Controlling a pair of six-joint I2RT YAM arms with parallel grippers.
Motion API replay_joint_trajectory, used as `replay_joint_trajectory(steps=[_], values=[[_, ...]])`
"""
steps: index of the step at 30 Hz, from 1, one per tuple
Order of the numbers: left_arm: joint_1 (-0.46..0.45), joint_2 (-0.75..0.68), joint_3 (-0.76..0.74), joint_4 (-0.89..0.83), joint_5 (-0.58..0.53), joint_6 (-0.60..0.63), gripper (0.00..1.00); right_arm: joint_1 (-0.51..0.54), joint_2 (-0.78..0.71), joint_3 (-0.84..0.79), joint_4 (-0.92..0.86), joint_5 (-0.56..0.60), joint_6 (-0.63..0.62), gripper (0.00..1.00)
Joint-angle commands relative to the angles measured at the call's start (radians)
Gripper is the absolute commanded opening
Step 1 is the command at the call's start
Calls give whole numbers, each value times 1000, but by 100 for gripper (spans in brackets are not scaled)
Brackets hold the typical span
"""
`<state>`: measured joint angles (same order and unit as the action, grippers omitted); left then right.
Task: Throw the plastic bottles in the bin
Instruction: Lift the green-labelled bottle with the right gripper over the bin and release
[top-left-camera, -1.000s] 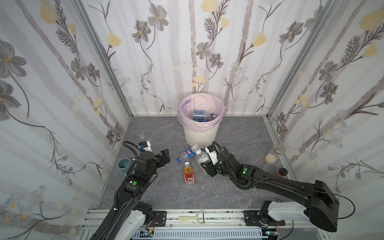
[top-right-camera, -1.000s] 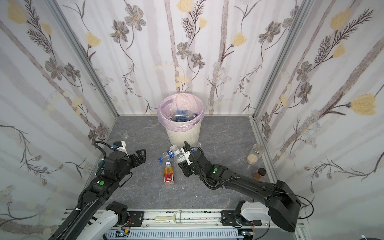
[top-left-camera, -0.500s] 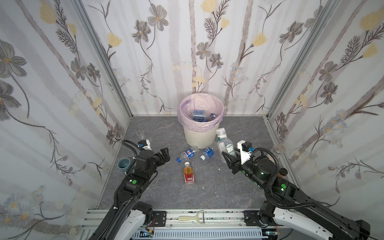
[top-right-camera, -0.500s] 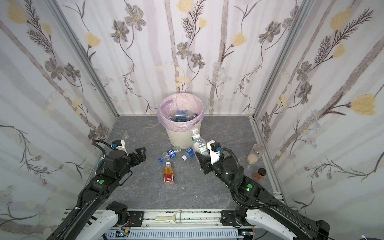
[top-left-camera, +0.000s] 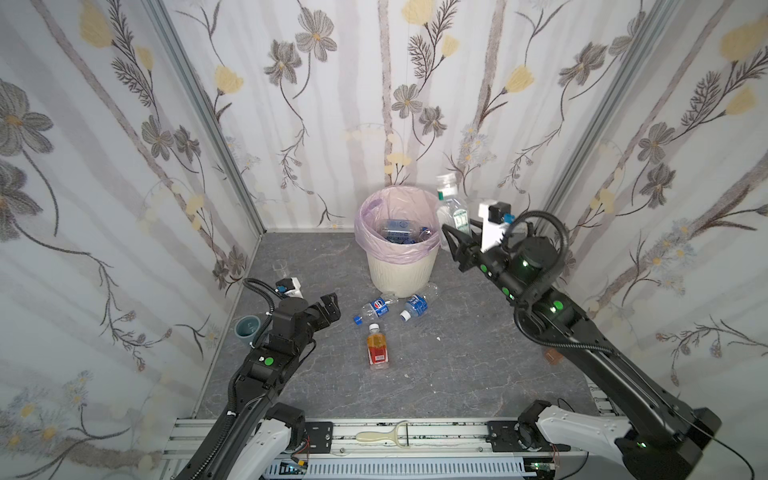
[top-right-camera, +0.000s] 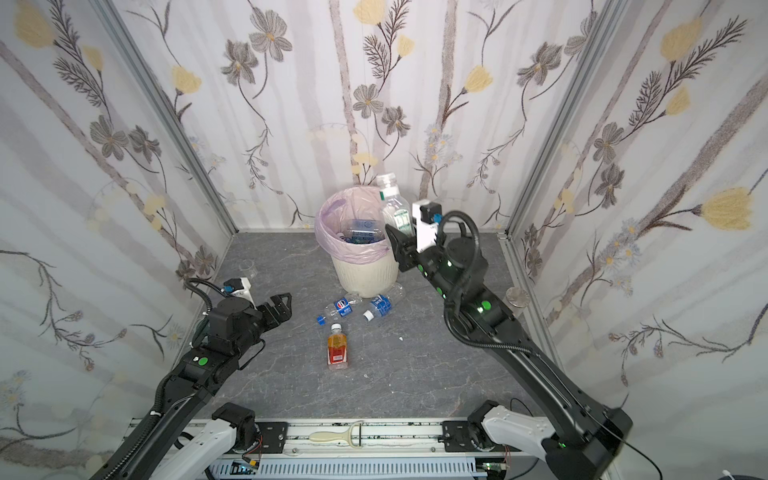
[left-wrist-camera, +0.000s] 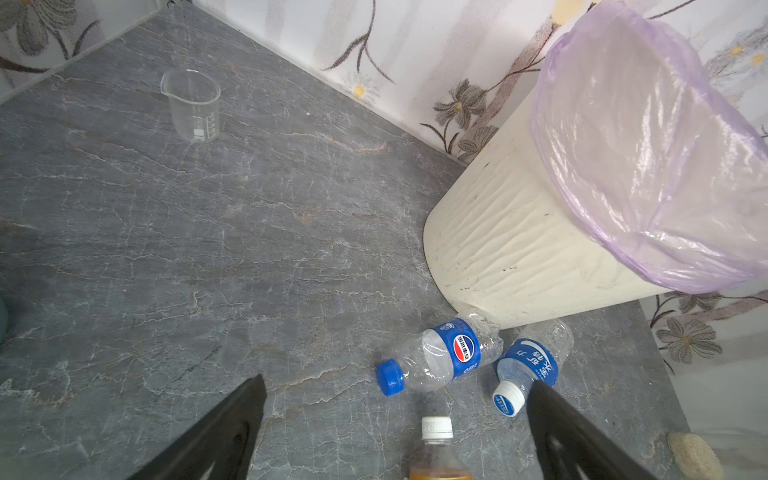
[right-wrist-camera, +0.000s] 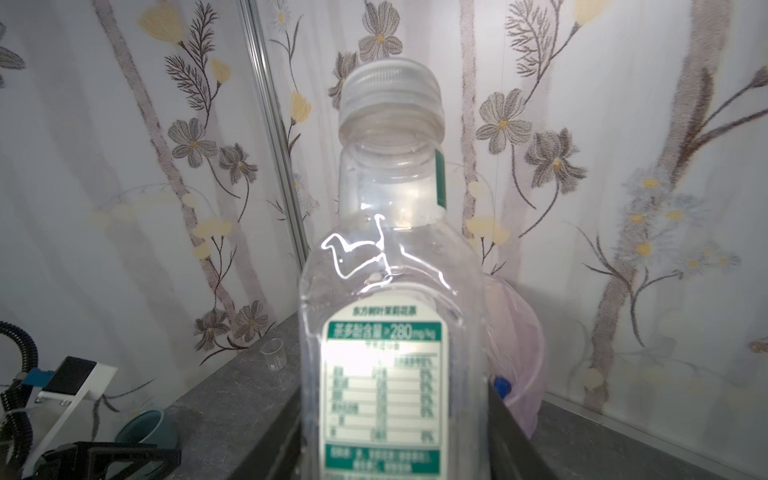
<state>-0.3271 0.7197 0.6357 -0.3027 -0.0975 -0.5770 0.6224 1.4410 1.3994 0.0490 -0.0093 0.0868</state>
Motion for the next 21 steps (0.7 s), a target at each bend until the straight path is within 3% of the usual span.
replay_joint_trajectory(steps=[1,3,7,21], values=[[0,-6,14,9,45,-31,100,-13,243,289,-244,-97,-5,75],[1,-5,17,4,90,-41,100,-13,301,355,-281,-104,9,86],[1,-10,12,-8,133,-41,100,-17,209,182,-137,-77,40,98],[-1,30,-3,-17,258,-12,100,-50,-64,-179,-50,-12,60,100]])
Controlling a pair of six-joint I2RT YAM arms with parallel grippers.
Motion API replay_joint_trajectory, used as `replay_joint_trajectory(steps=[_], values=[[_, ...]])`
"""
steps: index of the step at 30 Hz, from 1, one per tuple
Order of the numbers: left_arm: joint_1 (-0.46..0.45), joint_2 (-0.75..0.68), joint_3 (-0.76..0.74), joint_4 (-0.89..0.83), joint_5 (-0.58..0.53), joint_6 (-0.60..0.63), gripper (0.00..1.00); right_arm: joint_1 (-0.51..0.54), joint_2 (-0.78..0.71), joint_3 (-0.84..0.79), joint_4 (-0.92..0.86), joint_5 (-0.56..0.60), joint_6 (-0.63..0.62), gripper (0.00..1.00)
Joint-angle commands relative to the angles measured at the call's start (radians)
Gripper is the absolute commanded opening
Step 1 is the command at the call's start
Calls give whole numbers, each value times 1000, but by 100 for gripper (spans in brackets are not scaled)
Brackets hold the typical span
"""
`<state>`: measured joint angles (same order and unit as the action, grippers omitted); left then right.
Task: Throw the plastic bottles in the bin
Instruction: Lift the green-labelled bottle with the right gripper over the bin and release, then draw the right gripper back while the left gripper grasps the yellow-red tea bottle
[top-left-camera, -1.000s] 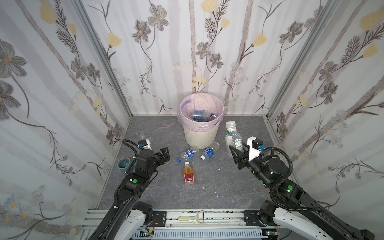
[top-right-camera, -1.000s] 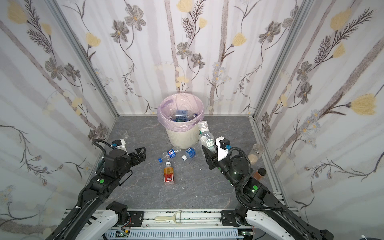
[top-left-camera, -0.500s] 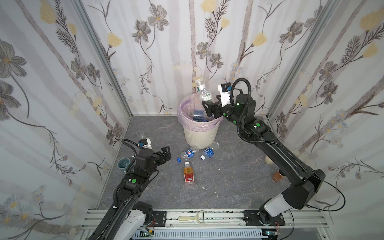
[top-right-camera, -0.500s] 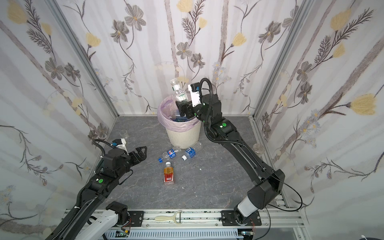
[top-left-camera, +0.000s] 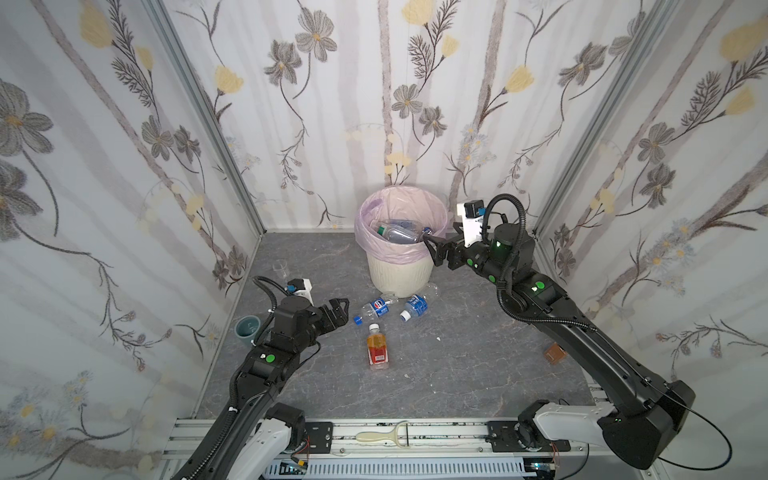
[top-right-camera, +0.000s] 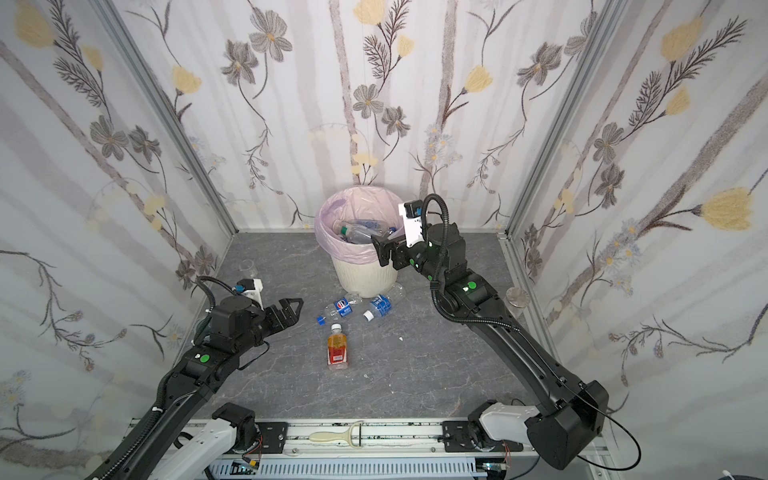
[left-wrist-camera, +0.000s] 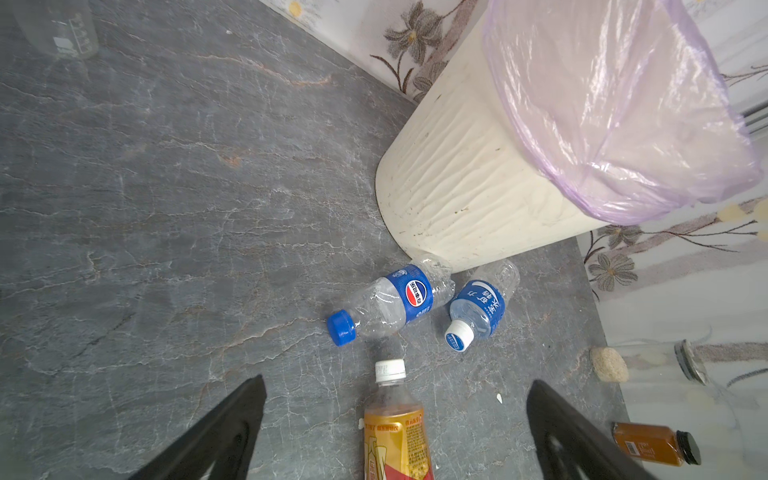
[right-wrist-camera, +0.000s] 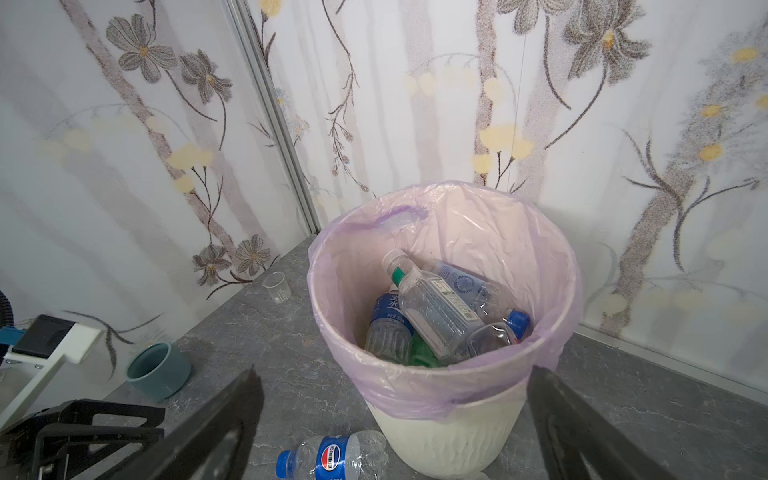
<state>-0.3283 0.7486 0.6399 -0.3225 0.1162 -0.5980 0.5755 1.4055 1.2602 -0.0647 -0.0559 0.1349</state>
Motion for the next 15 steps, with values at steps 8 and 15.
replay_joint_trajectory(steps=[8,15], values=[[-38,14,-65,2,147,1,99,-28,-232,-352,183,72,37,100],[-137,47,-90,9,99,-38,98,-57,-343,-568,216,81,108,100]])
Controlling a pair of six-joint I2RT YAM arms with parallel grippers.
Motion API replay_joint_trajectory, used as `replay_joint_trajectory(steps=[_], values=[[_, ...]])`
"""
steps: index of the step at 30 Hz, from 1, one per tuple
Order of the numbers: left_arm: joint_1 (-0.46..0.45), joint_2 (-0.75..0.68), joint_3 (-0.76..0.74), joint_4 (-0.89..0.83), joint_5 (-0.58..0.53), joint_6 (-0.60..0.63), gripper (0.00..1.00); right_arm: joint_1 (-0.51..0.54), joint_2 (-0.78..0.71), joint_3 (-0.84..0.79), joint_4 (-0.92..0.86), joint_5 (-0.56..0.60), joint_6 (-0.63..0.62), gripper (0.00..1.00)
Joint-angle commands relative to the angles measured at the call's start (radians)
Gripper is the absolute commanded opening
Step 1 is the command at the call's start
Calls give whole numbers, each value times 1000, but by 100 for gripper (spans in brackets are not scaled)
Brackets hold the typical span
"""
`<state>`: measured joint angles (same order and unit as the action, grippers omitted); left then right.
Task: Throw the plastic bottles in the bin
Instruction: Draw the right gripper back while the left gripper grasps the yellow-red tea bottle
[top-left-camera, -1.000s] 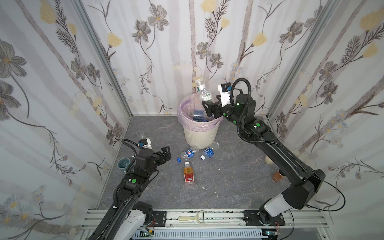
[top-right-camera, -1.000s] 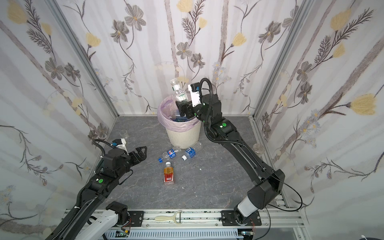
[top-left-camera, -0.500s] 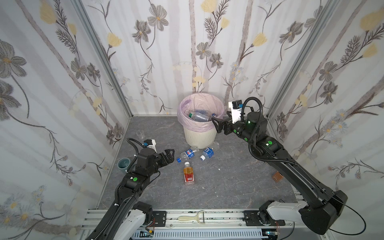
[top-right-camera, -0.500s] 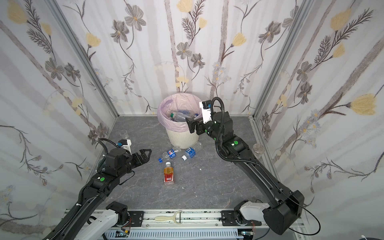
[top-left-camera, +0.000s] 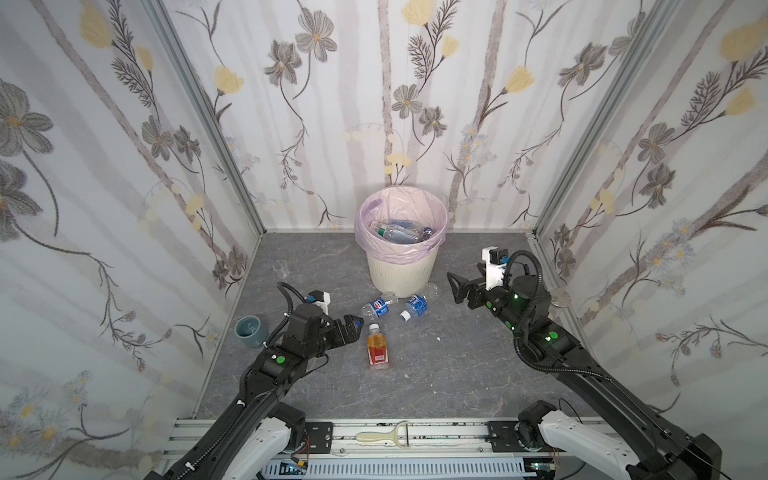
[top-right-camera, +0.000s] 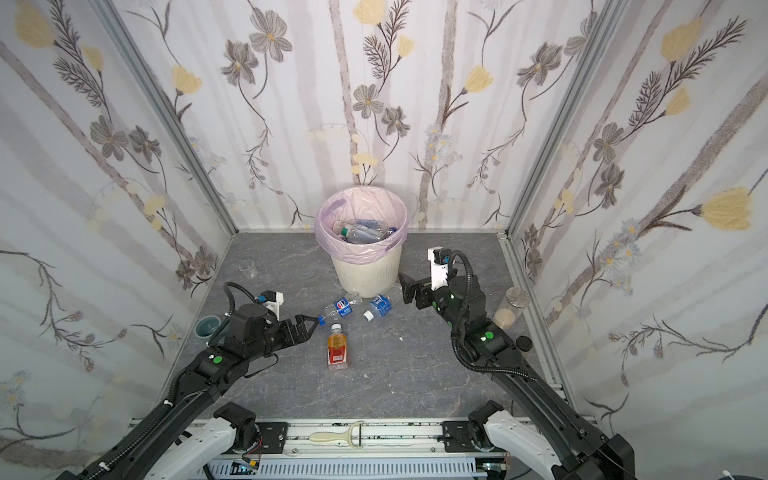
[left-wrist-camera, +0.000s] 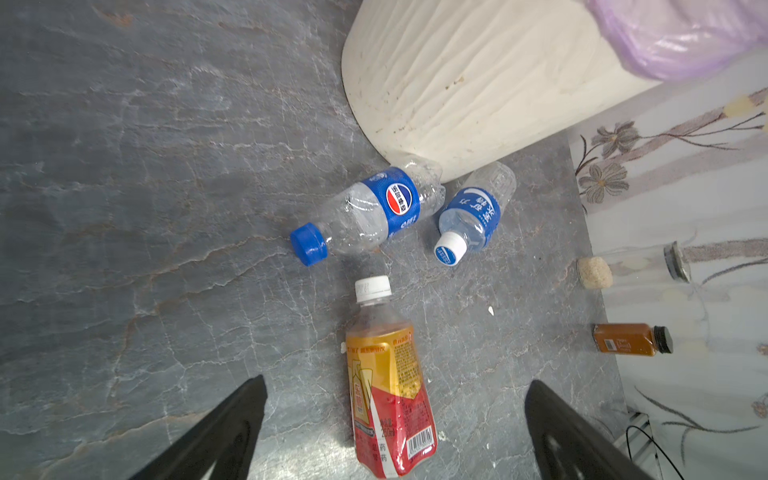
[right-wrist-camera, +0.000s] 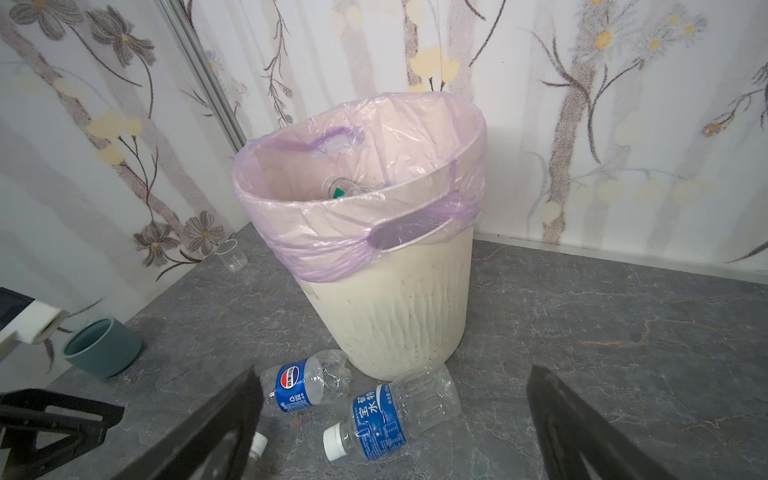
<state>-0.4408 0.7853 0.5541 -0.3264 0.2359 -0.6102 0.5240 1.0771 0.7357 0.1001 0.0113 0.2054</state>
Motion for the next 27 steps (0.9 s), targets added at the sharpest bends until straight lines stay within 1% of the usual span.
replay_joint_trajectory(steps=[1,6,9,12,16,19,27], values=[[-41,17,-6,15,-29,-29,98,-6,-21,-60,46,12,42,100],[-113,75,-4,34,-67,-57,97,-6,-47,-120,39,6,72,100],[-159,135,8,55,-68,-72,96,-6,-64,-146,43,6,84,100],[-219,210,30,68,-92,-75,96,-7,-72,-156,41,7,88,100],[-284,320,60,79,-158,-76,95,-8,-70,-155,39,7,87,100],[-305,389,80,97,-188,-78,94,-7,-69,-157,37,6,88,100],[-356,562,105,143,-228,-88,91,-9,-89,-186,32,14,84,100]])
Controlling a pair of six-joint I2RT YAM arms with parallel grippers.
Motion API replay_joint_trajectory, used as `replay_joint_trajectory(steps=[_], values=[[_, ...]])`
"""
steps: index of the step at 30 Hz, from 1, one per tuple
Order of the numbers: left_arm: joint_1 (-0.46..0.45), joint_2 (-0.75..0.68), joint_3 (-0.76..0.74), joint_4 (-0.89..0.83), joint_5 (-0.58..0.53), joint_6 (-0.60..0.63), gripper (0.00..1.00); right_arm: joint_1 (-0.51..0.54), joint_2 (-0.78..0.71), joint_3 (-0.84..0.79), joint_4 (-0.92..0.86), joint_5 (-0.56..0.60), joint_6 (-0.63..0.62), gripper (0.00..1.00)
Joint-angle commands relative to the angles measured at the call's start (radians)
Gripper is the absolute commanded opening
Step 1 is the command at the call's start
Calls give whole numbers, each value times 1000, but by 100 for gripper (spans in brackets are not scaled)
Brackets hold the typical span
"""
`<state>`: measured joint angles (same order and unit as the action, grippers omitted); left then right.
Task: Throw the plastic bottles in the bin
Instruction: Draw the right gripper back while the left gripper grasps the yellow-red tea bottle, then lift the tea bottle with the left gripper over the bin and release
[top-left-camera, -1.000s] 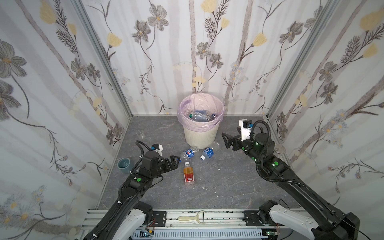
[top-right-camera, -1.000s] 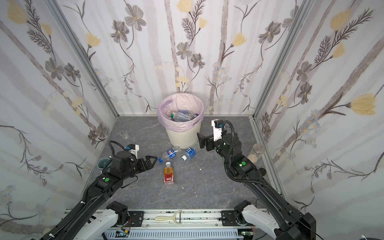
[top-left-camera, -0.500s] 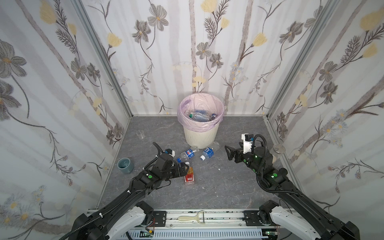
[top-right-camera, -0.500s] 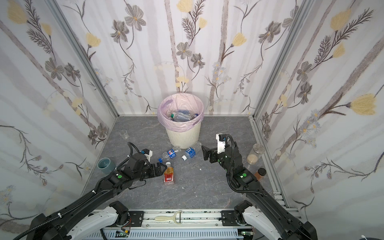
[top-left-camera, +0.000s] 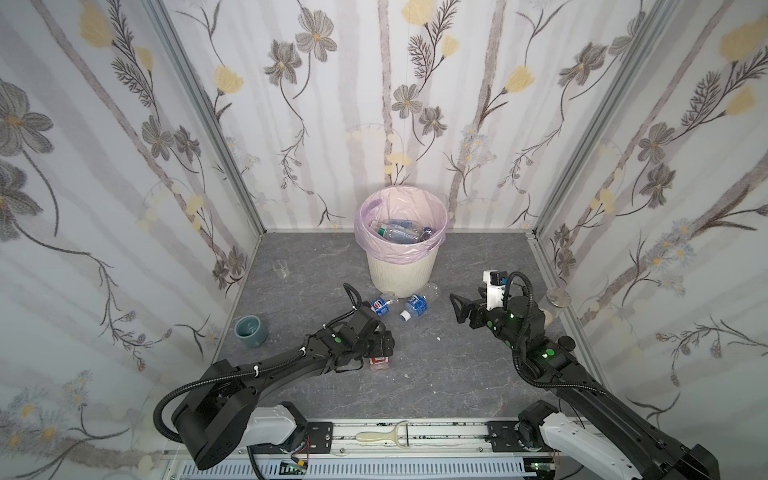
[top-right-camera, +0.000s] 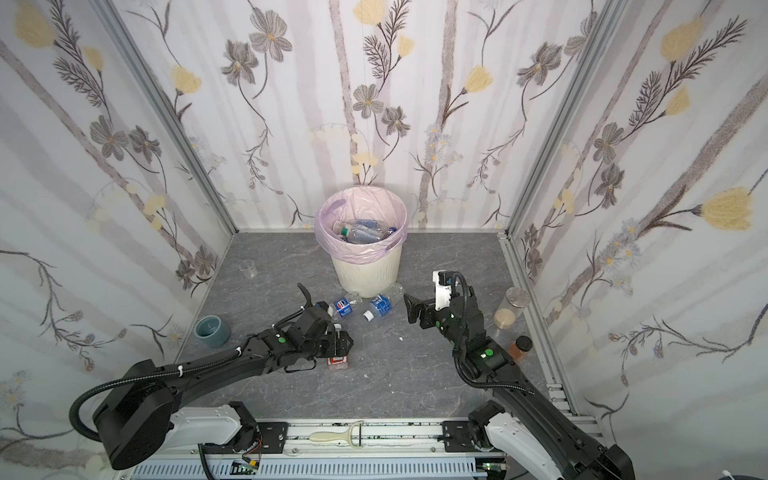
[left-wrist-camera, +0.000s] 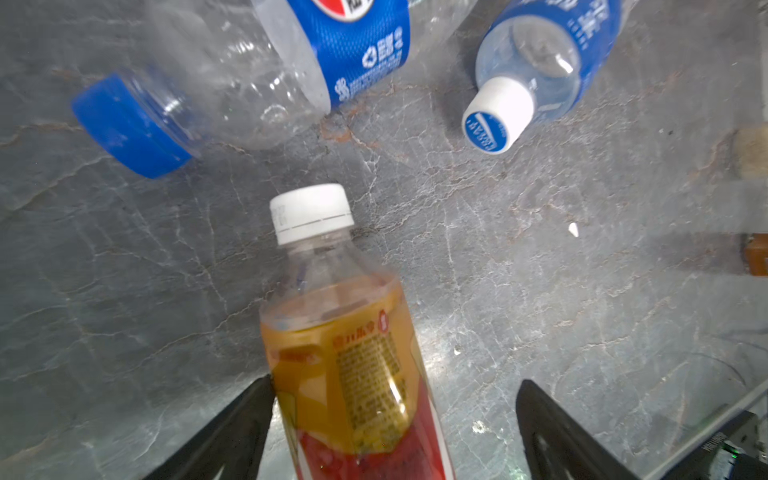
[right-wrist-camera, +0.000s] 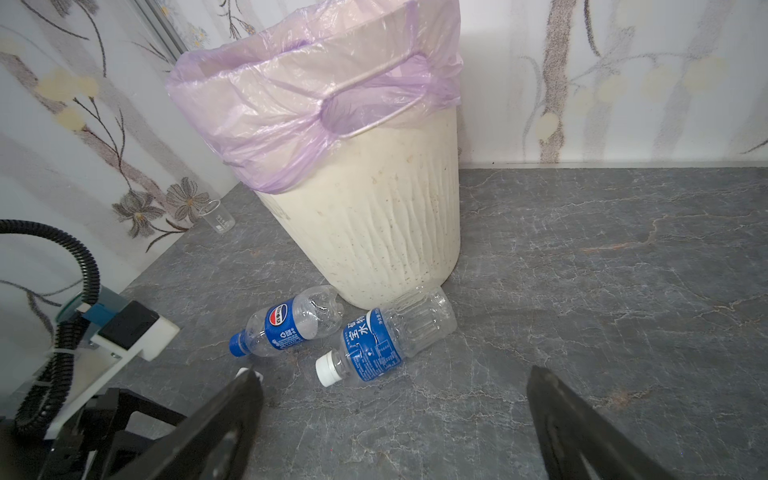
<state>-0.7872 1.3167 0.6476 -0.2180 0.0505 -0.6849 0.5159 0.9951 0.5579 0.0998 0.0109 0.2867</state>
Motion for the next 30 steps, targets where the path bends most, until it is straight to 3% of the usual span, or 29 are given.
replay_joint_trajectory(steps=[1,8,15,22,30], values=[[-16,52,18,37,-45,-12,90,0,-12,-11,32,17,3,100],[-62,152,61,37,-86,-10,77,0,-36,-23,25,31,-3,100],[-71,119,57,34,-126,-25,64,-2,-44,-25,14,40,-7,100],[-70,-11,39,23,-184,-11,59,-2,-41,-25,17,40,-6,100],[-69,-298,30,6,-329,34,56,-2,-38,-24,21,38,-3,100]])
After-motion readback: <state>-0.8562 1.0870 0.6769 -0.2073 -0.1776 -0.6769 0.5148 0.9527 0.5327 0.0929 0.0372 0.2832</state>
